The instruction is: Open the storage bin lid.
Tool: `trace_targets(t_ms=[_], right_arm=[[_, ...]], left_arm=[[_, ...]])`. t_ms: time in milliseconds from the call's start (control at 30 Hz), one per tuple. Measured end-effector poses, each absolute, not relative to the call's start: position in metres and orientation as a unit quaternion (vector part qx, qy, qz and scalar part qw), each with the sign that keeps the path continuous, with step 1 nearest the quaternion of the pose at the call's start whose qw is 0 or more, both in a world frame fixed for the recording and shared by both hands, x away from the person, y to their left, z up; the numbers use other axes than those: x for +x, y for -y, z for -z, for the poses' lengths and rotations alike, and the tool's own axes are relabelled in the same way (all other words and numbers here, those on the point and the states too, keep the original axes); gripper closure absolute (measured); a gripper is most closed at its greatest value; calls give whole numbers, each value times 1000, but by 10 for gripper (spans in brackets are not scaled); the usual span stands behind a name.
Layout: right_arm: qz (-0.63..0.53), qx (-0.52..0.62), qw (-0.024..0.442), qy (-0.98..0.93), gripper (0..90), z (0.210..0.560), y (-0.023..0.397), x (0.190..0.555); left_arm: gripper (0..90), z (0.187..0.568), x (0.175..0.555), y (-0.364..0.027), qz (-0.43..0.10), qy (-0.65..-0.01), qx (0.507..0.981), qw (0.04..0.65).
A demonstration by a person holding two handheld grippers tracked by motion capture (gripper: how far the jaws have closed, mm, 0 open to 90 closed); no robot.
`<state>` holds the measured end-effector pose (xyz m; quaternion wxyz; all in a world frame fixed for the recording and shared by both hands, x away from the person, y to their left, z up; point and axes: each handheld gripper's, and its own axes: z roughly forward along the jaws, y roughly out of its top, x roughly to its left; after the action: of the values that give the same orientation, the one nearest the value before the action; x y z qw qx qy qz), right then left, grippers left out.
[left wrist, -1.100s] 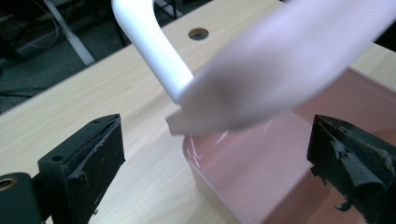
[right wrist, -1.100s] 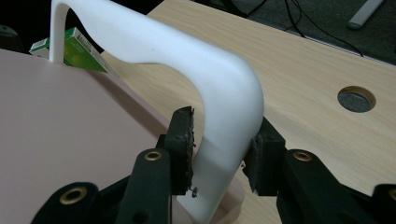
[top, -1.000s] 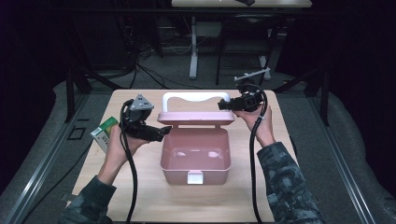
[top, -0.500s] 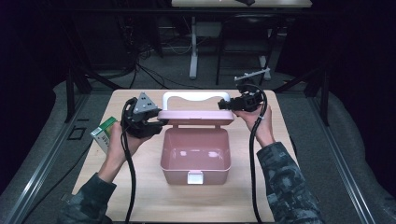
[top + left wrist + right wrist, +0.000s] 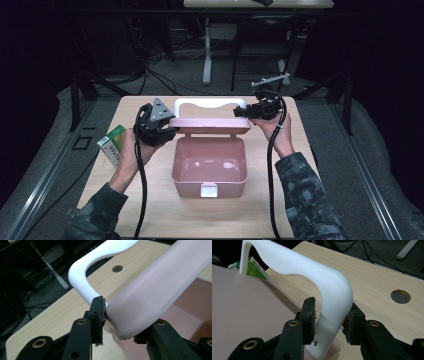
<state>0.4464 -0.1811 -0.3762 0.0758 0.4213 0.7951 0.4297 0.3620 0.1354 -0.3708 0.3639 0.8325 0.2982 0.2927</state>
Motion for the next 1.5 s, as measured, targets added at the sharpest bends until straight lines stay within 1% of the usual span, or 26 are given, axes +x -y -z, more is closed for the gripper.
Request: trace_targets(t_ms=[267, 633, 800, 967, 1167, 1300, 1367, 1400, 1500], right_arm=[[-430, 416, 91, -796, 636, 373, 182, 444], [-440, 406, 119, -792, 556, 358, 195, 430], [-442, 409, 130, -787, 537, 352, 207, 421], [-441, 420, 131, -782, 525, 355, 220, 414], [-438, 440, 133, -773, 511, 369, 241, 403], [-424, 447, 128, -777, 467, 382, 249, 395], [-413, 456, 127, -778, 398, 389, 249, 389], [-410, 457, 128, -779, 386, 394, 249, 387], [-391, 459, 125, -788, 282, 406, 243, 381]], left_arm=[[716, 372, 362, -135, -305, -305, 828, 360], [735, 372, 364, -132, -313, -304, 828, 351], [745, 373, 365, -132, -314, -306, 827, 352], [749, 372, 365, -132, -314, -303, 829, 349], [753, 372, 366, -133, -314, -300, 830, 350], [756, 371, 367, -133, -311, -301, 831, 348], [756, 371, 368, -133, -312, -298, 833, 348], [757, 370, 369, -133, -311, -298, 833, 347], [757, 369, 370, -133, -310, -298, 835, 344]])
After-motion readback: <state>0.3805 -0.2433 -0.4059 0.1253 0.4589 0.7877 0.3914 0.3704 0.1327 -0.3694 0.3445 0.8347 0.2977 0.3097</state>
